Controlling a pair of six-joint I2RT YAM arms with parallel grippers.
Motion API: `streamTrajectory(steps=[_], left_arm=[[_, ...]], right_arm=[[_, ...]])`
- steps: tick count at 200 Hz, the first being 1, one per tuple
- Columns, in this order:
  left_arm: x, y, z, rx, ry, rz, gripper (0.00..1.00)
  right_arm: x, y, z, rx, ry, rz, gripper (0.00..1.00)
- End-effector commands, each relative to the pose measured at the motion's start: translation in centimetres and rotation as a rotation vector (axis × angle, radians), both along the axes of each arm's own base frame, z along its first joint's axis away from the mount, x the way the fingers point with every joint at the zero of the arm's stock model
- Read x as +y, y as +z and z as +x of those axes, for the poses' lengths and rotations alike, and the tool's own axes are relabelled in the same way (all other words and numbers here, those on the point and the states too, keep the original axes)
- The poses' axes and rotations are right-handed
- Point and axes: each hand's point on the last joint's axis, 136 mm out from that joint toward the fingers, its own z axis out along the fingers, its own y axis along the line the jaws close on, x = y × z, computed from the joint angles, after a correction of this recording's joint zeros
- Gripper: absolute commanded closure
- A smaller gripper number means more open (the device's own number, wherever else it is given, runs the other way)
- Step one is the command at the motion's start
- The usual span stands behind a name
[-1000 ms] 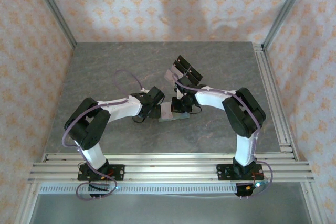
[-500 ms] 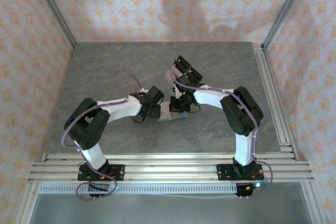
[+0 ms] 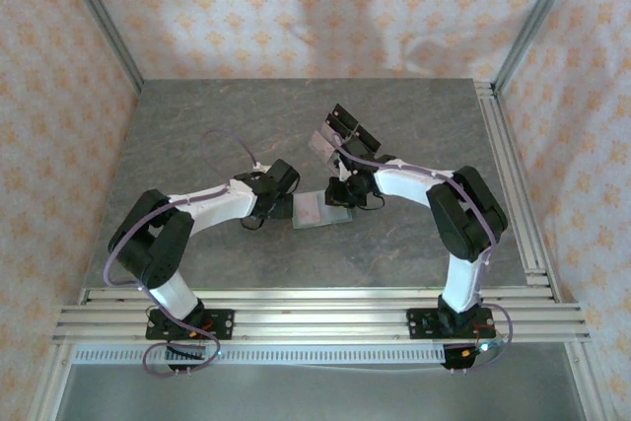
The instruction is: Put the credit cards into the card holder
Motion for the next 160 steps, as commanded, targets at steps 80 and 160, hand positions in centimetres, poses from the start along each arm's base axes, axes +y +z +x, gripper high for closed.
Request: streamTrajectory(steps=[80, 160], left_arm=[[1.2, 1.6, 0.2, -0.025, 0.026, 0.005, 0.0], [0.1, 1.5, 0.4, -0.022, 0.02, -0.053, 0.0]], right_arm=[[-1.5, 3.0, 0.6, -0.077, -0.005, -0.049, 0.7], [-1.5, 3.1, 2.4, -0.125, 0.081, -0.116, 0.58]])
